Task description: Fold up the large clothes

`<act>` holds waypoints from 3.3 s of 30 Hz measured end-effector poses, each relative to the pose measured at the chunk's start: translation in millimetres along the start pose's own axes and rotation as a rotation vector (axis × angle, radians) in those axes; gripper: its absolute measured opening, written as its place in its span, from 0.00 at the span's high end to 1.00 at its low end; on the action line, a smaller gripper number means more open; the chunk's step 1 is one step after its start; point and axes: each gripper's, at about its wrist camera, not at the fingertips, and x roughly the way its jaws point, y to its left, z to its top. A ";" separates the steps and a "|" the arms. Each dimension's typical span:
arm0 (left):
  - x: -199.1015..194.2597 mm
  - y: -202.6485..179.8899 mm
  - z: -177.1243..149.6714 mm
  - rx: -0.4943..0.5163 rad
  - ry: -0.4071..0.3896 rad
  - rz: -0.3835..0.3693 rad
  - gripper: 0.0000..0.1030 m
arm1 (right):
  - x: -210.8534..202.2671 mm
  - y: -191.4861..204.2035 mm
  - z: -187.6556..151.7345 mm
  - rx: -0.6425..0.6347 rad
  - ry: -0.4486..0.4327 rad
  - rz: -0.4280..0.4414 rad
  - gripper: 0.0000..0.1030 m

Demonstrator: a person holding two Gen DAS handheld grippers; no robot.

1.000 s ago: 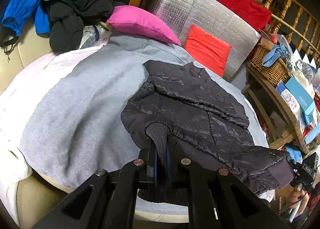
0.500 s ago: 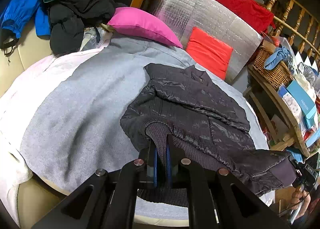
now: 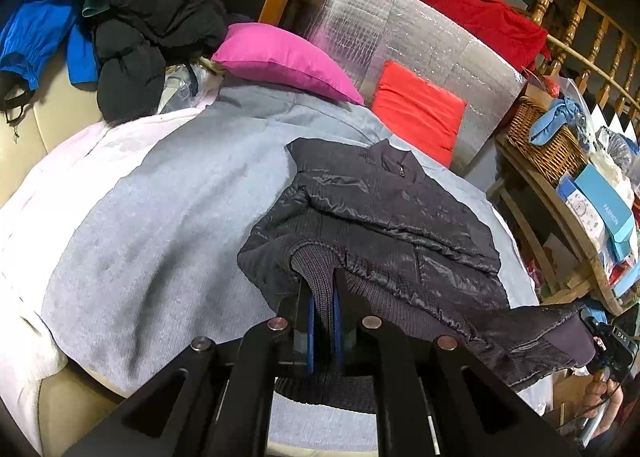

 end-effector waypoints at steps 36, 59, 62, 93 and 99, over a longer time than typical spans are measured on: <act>42.2 -39.9 101.8 0.058 -0.116 0.010 0.92 | 49.0 20.5 90.7 -0.042 -0.107 -0.032 0.88; 83.9 -55.6 154.8 0.100 -0.139 0.036 0.92 | 88.3 40.8 147.1 -0.103 -0.146 -0.076 0.88; 92.7 -60.4 162.9 0.114 -0.140 0.042 0.92 | 93.5 39.5 153.5 -0.100 -0.154 -0.083 0.88; 147.3 -71.4 184.1 0.159 -0.115 0.108 0.92 | 134.8 31.1 185.2 -0.091 -0.169 -0.156 0.88; 157.2 -72.4 187.1 0.167 -0.103 0.120 0.92 | 142.3 30.3 190.0 -0.090 -0.165 -0.168 0.88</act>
